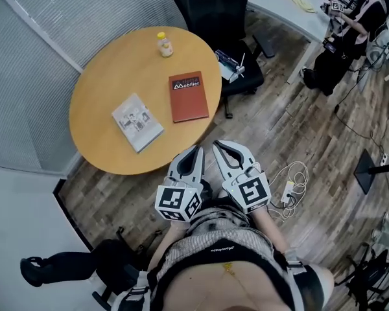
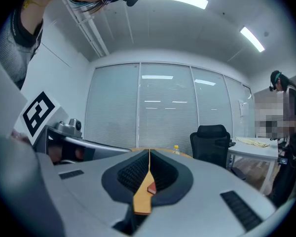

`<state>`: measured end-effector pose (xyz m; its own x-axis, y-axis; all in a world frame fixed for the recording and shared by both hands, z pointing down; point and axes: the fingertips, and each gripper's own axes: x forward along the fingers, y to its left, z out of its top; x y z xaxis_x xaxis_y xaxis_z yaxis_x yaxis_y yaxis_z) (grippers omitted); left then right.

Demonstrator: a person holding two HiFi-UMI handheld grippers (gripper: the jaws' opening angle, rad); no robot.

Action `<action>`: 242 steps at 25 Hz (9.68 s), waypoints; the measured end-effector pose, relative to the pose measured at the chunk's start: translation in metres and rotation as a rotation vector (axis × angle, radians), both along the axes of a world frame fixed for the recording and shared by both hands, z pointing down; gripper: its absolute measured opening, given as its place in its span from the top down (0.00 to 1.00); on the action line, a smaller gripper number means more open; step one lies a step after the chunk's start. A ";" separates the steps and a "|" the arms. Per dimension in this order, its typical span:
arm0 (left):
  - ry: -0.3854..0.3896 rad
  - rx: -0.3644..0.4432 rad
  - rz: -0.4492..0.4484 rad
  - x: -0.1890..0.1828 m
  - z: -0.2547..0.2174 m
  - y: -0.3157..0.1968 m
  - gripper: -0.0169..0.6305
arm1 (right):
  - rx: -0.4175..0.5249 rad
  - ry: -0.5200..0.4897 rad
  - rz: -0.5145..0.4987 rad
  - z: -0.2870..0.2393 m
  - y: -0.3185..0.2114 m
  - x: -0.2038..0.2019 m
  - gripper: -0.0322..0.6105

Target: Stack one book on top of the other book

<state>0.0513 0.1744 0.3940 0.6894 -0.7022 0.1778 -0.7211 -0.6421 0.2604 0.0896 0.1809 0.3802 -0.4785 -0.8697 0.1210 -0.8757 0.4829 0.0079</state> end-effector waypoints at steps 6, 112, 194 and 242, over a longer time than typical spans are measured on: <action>-0.023 0.004 0.047 0.000 -0.001 -0.038 0.94 | 0.006 0.024 0.020 -0.002 -0.033 -0.004 0.92; -0.196 0.000 -0.149 -0.010 0.018 -0.298 0.94 | -0.104 0.024 -0.243 0.038 -0.312 -0.015 0.92; -0.254 -0.767 0.050 -0.060 0.294 -0.303 0.64 | -0.921 -0.115 0.133 0.318 -0.306 0.038 0.60; -0.256 -0.768 -0.031 -0.059 0.310 -0.297 0.65 | -0.959 -0.183 0.153 0.331 -0.299 0.024 0.60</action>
